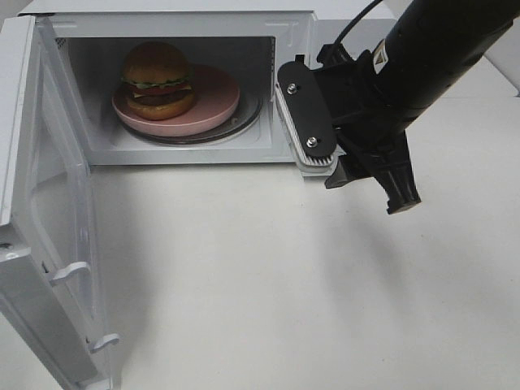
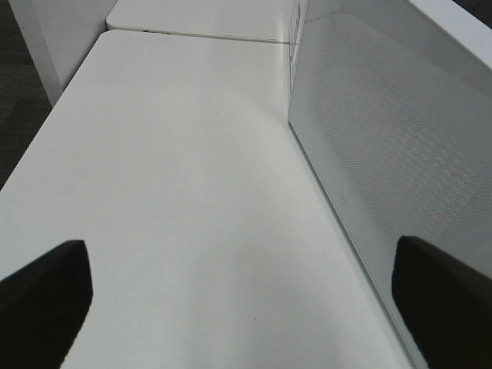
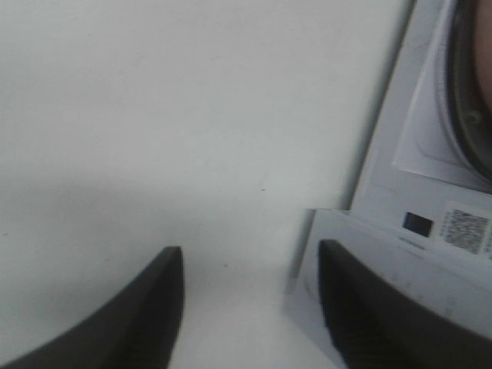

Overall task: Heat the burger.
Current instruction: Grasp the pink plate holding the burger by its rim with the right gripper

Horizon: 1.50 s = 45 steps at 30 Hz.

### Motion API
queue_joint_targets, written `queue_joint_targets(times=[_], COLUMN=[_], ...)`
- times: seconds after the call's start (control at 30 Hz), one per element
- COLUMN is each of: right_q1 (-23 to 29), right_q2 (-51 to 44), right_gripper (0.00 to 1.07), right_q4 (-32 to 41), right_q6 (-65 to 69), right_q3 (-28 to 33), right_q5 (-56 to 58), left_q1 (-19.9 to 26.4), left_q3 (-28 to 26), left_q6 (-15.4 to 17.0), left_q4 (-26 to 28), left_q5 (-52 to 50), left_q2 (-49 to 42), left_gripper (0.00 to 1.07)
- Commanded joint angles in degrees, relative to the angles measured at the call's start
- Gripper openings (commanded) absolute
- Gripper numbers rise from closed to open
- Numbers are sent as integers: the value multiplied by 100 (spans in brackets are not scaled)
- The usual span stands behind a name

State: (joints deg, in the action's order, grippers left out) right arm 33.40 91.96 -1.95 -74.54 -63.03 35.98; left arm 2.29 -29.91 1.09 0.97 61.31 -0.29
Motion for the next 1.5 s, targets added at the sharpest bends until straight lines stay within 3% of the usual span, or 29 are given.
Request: queue_joint_targets(times=[0.03, 0.17, 0.57, 1.5], right_q1=[166, 350, 561, 676], right_q2=[17, 57, 292, 1811], right_gripper=[85, 98, 95, 90], right_q4=[-510, -762, -1289, -1473], right_q6=[710, 877, 1266, 1902], right_q3=[-11, -11, -166, -1576], right_q5=[-424, -521, -825, -1152], left_q1=[-6, -6, -6, -6], left_q3=[23, 23, 23, 23], left_q6=[-11, -11, -11, -11], left_q4=[17, 17, 17, 17], left_q5=[-6, -6, -6, -6], left_q2=[-103, -103, -103, -103], left_gripper=[98, 98, 98, 98])
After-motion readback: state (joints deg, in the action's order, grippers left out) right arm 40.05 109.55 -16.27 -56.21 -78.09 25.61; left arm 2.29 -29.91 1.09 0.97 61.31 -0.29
